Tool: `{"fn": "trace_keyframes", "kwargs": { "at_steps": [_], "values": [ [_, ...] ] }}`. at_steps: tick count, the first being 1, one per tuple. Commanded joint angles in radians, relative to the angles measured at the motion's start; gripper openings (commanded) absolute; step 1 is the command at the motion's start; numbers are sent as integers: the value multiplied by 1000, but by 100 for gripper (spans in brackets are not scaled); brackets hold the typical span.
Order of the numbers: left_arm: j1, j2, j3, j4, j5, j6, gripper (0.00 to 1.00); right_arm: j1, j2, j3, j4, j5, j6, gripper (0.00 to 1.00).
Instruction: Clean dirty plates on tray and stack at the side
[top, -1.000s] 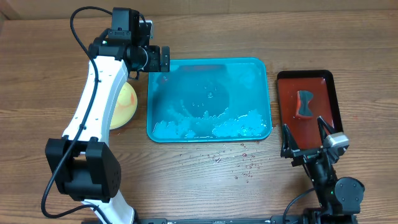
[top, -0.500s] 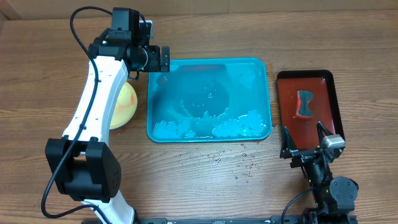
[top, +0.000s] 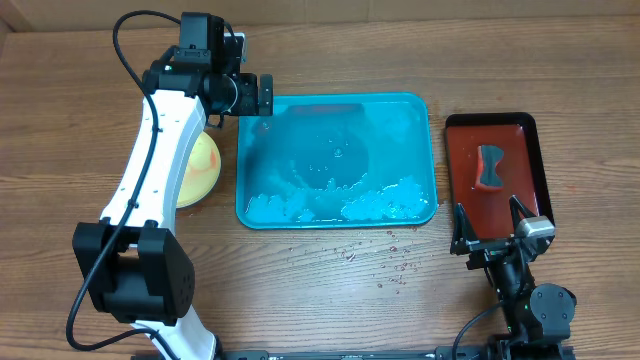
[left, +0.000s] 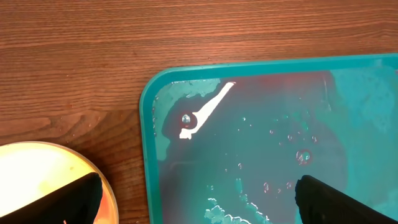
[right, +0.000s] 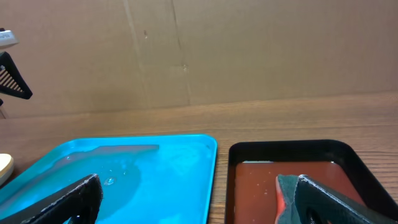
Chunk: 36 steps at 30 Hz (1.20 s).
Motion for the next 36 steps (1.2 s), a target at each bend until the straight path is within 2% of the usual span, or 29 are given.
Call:
{"fn": "trace_keyframes", "kwargs": {
  "at_steps": [1, 15, 22, 25, 29, 36],
  "values": [
    [-3, 6, 18, 1, -3, 19, 100, 6, -12, -11, 5, 7, -1, 100],
    [-3, 5, 18, -1, -4, 19, 100, 6, -12, -11, 5, 7, -1, 100],
    [-13, -143, 15, -6, -80, 39, 100, 6, -12, -11, 5, 7, -1, 100],
    [-11, -241, -24, 44, -112, 80, 100, 6, -12, -11, 5, 7, -1, 100],
    [8, -434, -194, 193, -118, 151, 100, 6, -12, -11, 5, 7, -1, 100],
    [82, -836, -657, 501, -91, 154, 100, 6, -12, -11, 5, 7, -1, 100]
  ]
}}
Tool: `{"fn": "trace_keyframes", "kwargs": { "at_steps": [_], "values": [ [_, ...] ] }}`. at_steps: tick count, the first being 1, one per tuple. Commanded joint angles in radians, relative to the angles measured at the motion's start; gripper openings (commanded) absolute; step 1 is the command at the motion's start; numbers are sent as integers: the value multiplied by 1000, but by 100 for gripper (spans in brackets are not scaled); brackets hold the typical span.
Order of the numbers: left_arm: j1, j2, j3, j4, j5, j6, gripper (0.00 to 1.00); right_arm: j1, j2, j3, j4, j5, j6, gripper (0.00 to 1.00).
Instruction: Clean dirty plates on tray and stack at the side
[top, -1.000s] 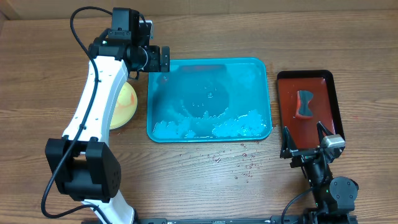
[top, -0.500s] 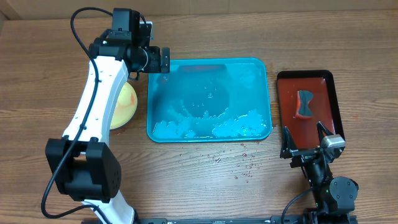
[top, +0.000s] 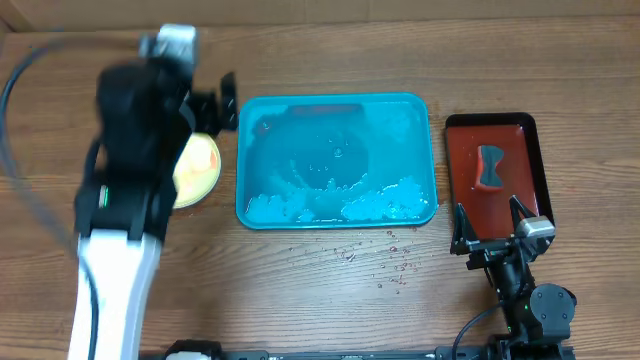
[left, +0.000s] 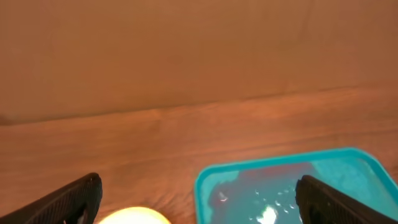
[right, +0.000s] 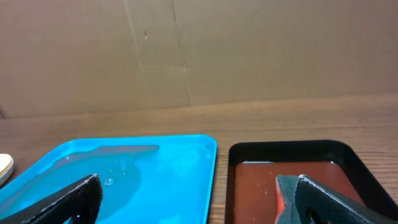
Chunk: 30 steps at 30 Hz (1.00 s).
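A teal tray (top: 335, 160) holds water and white foam (top: 385, 205); a faint round outline shows in the water. Just left of the tray lies a yellow plate (top: 197, 165), half covered by my left arm. My left gripper (top: 215, 103) hangs raised over the table between the plate and the tray's far left corner. It is open with nothing between its fingers. The left wrist view shows the plate (left: 130, 216) and the tray rim (left: 202, 180) low in the frame. At the table's near right, my right gripper (top: 490, 225) stands open and empty.
A black tray (top: 530, 130) of reddish water at the right holds a grey and red sponge (top: 490, 167), just beyond my right gripper. Water drops (top: 390, 262) speckle the wood in front of the teal tray. A cardboard wall (right: 186, 50) closes the far side.
My left arm has lifted and drawn back to the left. Its camera looked down on the tray's corner then; now it looks level at the far wall. The right arm is unmoved.
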Motion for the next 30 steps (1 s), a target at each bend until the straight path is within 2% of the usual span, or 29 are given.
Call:
{"fn": "trace_keyframes", "kwargs": {
  "at_steps": [1, 4, 16, 22, 29, 30],
  "values": [
    [48, -183, -261, 111, 29, 30, 100, 7, -12, -11, 5, 7, 0, 100],
    [82, -385, -491, 221, 57, 30, 100, 7, -12, -11, 5, 7, 0, 100],
    [85, -861, -1065, 599, 55, 83, 100, 7, -12, -11, 5, 7, 0, 100],
    [85, -1052, -1212, 601, 45, 108, 100, 7, -12, -11, 5, 7, 0, 100],
    [92, -1147, -1219, 366, 41, 148, 100, 7, -12, -11, 5, 7, 0, 100],
    [92, -1147, -1220, 373, 32, 136, 100, 7, -12, -11, 5, 7, 0, 100]
  ]
}}
